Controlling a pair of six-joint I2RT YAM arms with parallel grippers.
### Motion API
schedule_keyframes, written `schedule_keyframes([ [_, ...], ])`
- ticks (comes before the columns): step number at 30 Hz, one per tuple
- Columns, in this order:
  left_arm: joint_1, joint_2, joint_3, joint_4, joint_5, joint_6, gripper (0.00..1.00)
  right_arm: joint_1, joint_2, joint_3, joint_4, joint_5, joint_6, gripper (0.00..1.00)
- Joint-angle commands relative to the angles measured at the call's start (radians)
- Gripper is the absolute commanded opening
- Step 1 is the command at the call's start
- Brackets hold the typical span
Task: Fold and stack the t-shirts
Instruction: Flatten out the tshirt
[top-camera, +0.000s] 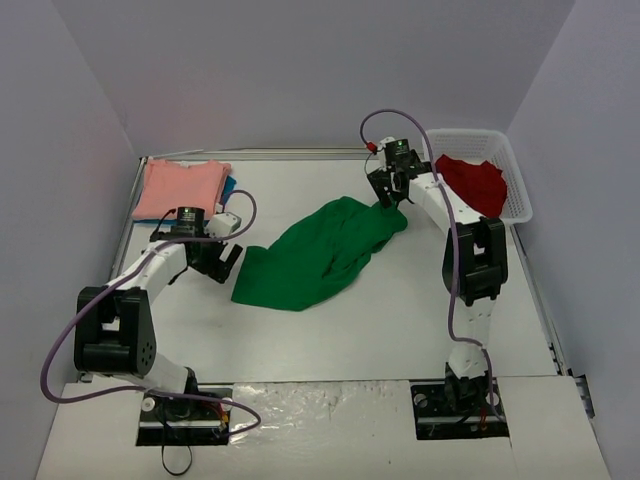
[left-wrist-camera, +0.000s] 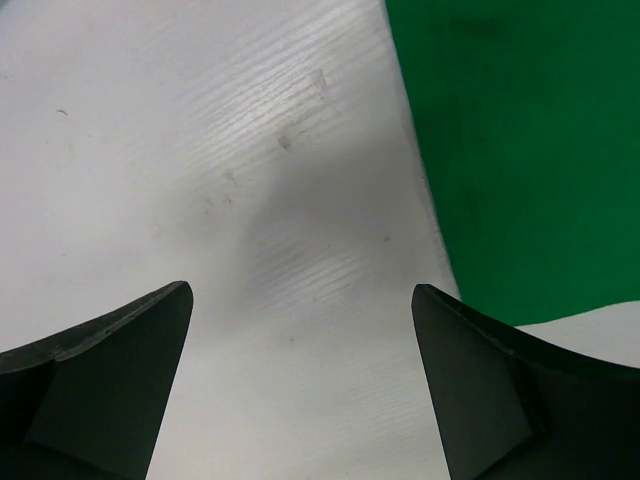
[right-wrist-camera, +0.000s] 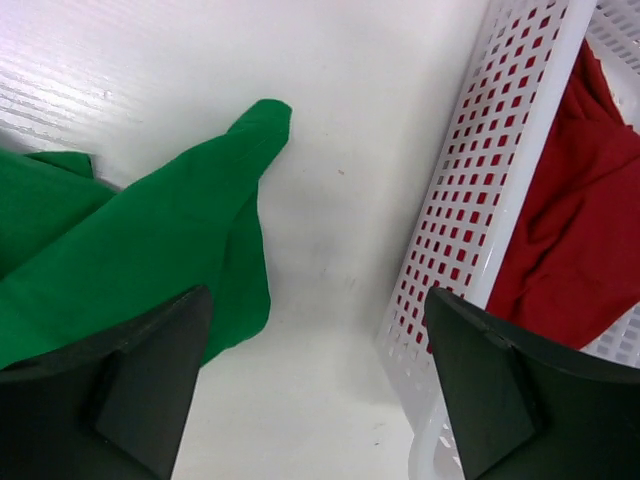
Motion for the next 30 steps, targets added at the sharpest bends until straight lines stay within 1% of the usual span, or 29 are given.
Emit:
schedule_keyframes([
  [1, -0.022, -0.044, -0.002, -0.017, 0.032, 0.034, 0.91, 0.002, -0.074, -0.016, 0.011, 0.026, 0.006, 0.86],
  [2, -0.032, -0.058, -0.006, -0.029, 0.064, 0.046, 0.91, 0.002, -0.09, -0.045, 0.011, 0.017, 0.004, 0.86],
  [4, -0.058, -0.075, -0.028, -0.035, 0.082, 0.074, 0.91, 0.0, -0.139, -0.074, 0.009, 0.003, -0.003, 0.87],
  [5, -0.088, -0.089, -0.035, -0.041, 0.088, 0.086, 0.91, 0.0, -0.157, -0.09, 0.009, -0.009, -0.004, 0.87],
  [8, -0.149, -0.107, -0.058, -0.051, 0.088, 0.125, 0.9, 0.0, -0.229, -0.144, -0.005, -0.042, -0.004, 0.87],
  [10, -0.17, -0.11, -0.064, -0.055, 0.081, 0.146, 0.9, 0.0, -0.272, -0.174, -0.031, -0.071, -0.004, 0.88],
  [12, -0.194, -0.107, -0.073, -0.063, 0.081, 0.163, 0.88, 0.0, -0.312, -0.203, -0.049, -0.081, -0.005, 0.88],
  [13, -0.206, -0.098, -0.078, -0.069, 0.081, 0.168, 0.84, 0.0, -0.323, -0.217, -0.052, -0.081, -0.004, 0.88],
  [15, -0.214, -0.089, -0.082, -0.068, 0.076, 0.169, 0.79, 0.0, -0.358, -0.245, -0.051, -0.085, -0.004, 0.88],
  [16, -0.216, -0.078, -0.085, -0.066, 0.07, 0.169, 0.75, 0.0, -0.369, -0.272, -0.052, -0.089, -0.004, 0.88],
  [18, -0.222, -0.069, -0.095, -0.06, 0.055, 0.169, 0.73, 0.002, -0.394, -0.298, -0.052, -0.094, 0.0, 0.88],
  [20, -0.225, -0.066, -0.107, -0.058, 0.052, 0.177, 0.7, 0.0, -0.404, -0.332, -0.052, -0.101, 0.003, 0.88],
  [22, -0.237, -0.07, -0.111, -0.058, 0.049, 0.183, 0.69, 0.0, -0.414, -0.357, -0.052, -0.112, 0.006, 0.88],
  [26, -0.262, -0.071, -0.114, -0.077, 0.039, 0.208, 0.69, 0.002, -0.409, -0.371, -0.051, -0.115, 0.01, 0.88],
  [30, -0.277, -0.034, -0.102, -0.112, 0.039, 0.232, 0.68, 0.0, -0.395, -0.369, -0.052, -0.112, 0.016, 0.89],
])
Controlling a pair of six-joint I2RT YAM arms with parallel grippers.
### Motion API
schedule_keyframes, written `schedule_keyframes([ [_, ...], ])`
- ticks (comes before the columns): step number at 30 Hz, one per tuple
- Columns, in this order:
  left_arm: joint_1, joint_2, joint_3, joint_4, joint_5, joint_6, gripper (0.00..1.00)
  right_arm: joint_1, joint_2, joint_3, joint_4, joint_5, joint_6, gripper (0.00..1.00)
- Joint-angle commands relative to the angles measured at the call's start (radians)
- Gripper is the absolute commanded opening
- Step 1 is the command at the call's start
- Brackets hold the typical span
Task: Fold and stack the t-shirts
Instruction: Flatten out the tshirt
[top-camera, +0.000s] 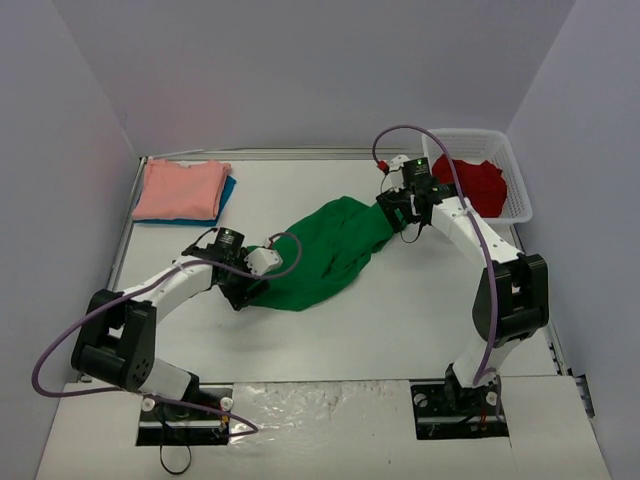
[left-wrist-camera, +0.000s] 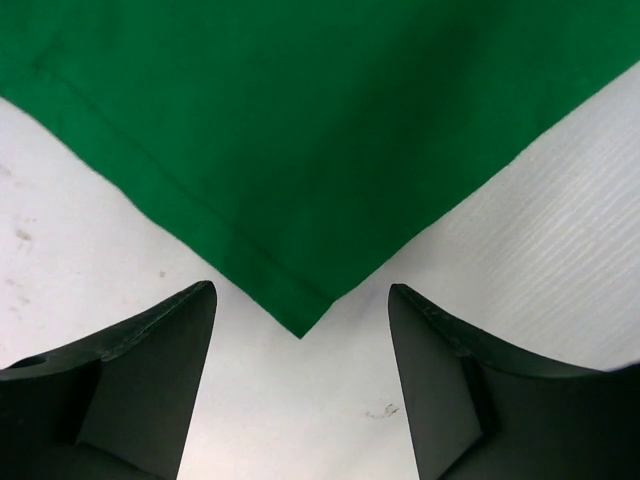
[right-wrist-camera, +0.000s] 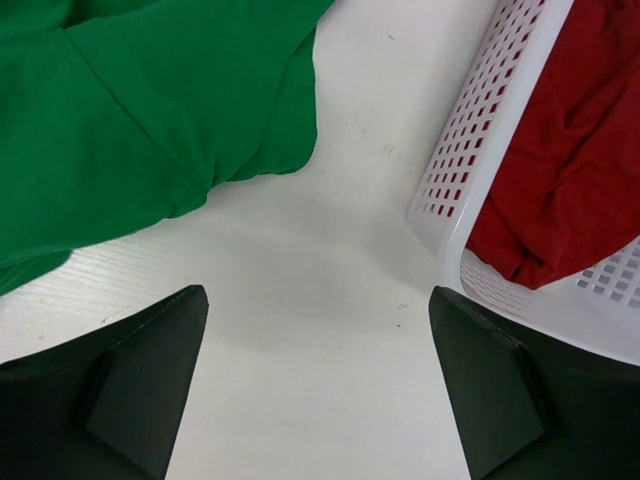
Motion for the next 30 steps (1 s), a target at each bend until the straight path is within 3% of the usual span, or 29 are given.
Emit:
schedule_keyframes([
  [1, -0.016, 0.025, 0.016, -0.055, -0.011, 0.049, 0.68, -0.001, -0.008, 0.005, -0.013, -0.003, 0.016, 0.89],
  [8, -0.023, 0.106, 0.041, -0.072, -0.033, 0.061, 0.64, -0.001, -0.008, -0.004, -0.013, -0.002, 0.018, 0.89],
  [12, -0.027, 0.16, 0.064, -0.087, -0.039, 0.061, 0.56, -0.001, -0.013, -0.017, -0.012, -0.003, 0.015, 0.89],
  [16, -0.036, 0.186, 0.069, -0.083, -0.044, 0.061, 0.41, 0.0, -0.016, -0.029, -0.013, -0.006, 0.011, 0.89],
  [18, -0.043, 0.197, 0.07, -0.078, -0.047, 0.06, 0.38, 0.0, -0.02, -0.034, -0.015, -0.011, 0.01, 0.89],
  [21, -0.045, 0.198, 0.073, -0.077, -0.045, 0.055, 0.22, 0.005, -0.037, -0.049, -0.025, -0.032, -0.008, 0.89],
  [23, -0.045, 0.194, 0.076, -0.078, -0.047, 0.047, 0.03, 0.008, -0.062, -0.069, -0.048, -0.072, -0.021, 0.89],
  [30, -0.043, 0.056, 0.167, -0.152, -0.025, -0.014, 0.02, 0.085, -0.109, -0.139, -0.153, -0.241, -0.116, 0.84],
])
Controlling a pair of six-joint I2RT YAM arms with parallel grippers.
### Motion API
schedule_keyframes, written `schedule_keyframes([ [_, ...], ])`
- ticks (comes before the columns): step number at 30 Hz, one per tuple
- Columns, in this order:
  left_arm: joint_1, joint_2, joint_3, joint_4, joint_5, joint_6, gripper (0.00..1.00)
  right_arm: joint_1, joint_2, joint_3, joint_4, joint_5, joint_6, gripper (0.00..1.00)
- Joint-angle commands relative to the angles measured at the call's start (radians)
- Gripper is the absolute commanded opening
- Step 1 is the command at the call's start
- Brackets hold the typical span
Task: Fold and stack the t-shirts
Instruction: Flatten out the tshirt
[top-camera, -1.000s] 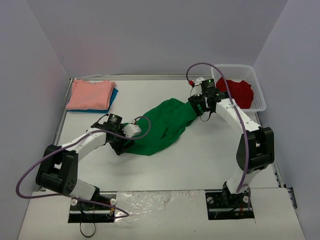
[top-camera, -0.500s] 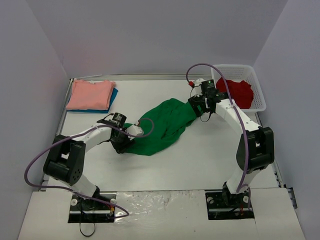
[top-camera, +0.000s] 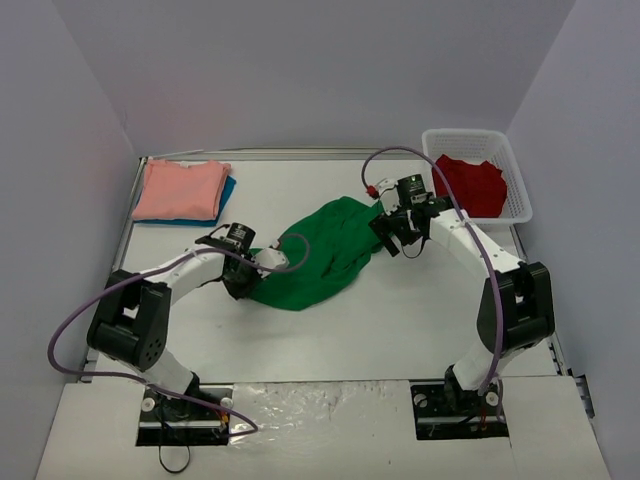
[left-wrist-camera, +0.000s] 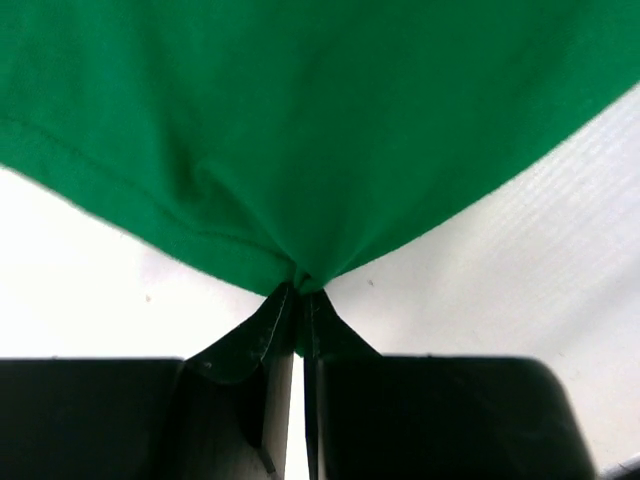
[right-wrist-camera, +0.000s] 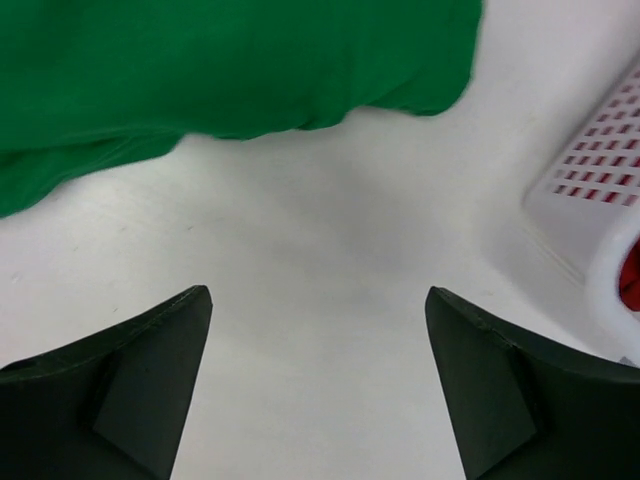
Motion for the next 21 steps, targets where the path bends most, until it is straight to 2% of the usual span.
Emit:
schedule_keyframes([
  [1, -0.002, -0.105, 0.103, -0.072, 0.013, -0.056, 0.02, 0.072, -0.051, -0.032, -0.101, -0.105, -0.066, 0.83],
  [7, 0.01, -0.186, 0.278, -0.128, 0.03, -0.145, 0.02, 0.213, -0.02, -0.062, -0.107, -0.13, -0.107, 0.78],
  [10, 0.046, -0.195, 0.314, -0.145, 0.067, -0.157, 0.02, 0.22, 0.021, -0.03, -0.107, -0.136, -0.113, 0.69],
  [15, 0.128, -0.237, 0.354, -0.144, 0.099, -0.151, 0.02, 0.22, 0.095, 0.011, -0.104, -0.133, -0.133, 0.66],
  [21, 0.178, -0.269, 0.43, -0.145, 0.067, -0.168, 0.02, 0.218, 0.187, 0.034, -0.064, -0.144, -0.133, 0.62],
])
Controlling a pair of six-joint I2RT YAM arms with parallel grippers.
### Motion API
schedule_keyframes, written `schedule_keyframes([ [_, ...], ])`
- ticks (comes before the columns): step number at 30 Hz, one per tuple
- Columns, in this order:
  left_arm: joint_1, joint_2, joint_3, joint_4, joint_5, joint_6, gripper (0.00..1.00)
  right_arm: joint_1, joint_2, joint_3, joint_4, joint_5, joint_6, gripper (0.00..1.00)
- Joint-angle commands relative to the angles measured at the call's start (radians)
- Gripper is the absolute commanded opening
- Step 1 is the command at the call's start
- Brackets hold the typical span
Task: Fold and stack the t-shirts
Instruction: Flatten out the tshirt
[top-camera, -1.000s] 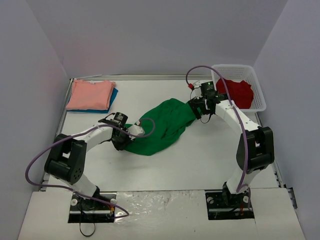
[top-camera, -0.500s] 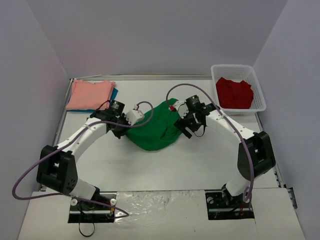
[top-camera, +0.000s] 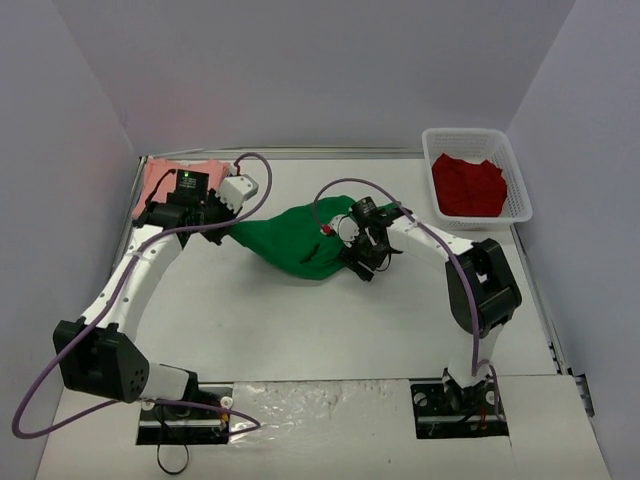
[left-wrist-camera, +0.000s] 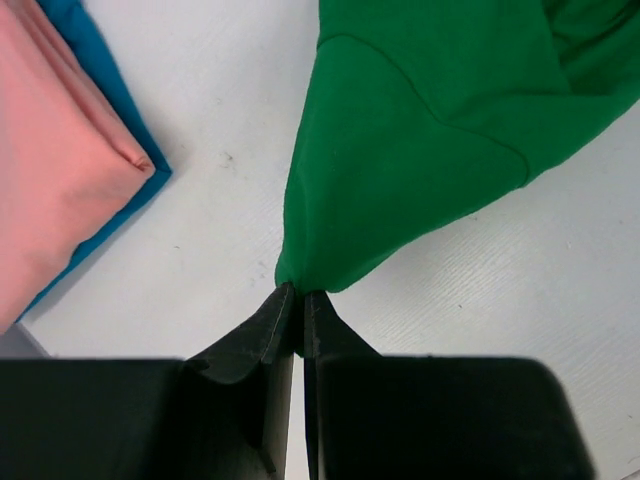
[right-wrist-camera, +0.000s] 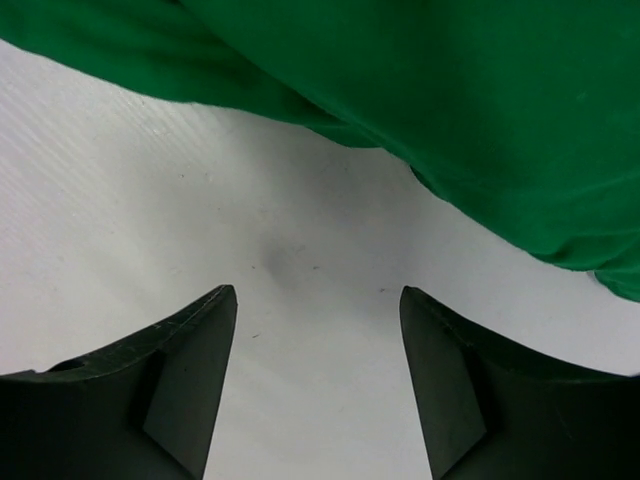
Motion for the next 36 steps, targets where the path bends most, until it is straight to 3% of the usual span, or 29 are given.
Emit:
schedule_keyframes([
  [1, 0.023, -0.06, 0.081, -0.011, -0.003, -0.023, 0.02, -0.004, 0.034, 0.041, 0.007, -0.006, -0.012, 0.61],
  [18, 0.034, -0.062, 0.009, 0.015, 0.024, -0.043, 0.02, -0.002, 0.201, 0.209, 0.047, 0.029, -0.013, 0.54],
  [28, 0.035, -0.037, -0.011, 0.024, 0.035, -0.041, 0.02, -0.001, 0.283, 0.225, 0.048, 0.057, -0.021, 0.53],
  [34, 0.037, -0.037, -0.02, 0.03, 0.024, -0.038, 0.02, -0.005, 0.304, 0.187, 0.045, 0.066, -0.021, 0.39],
  [36, 0.039, -0.034, -0.022, 0.03, 0.023, -0.038, 0.02, -0.009, 0.304, 0.174, 0.045, 0.068, -0.018, 0.19],
])
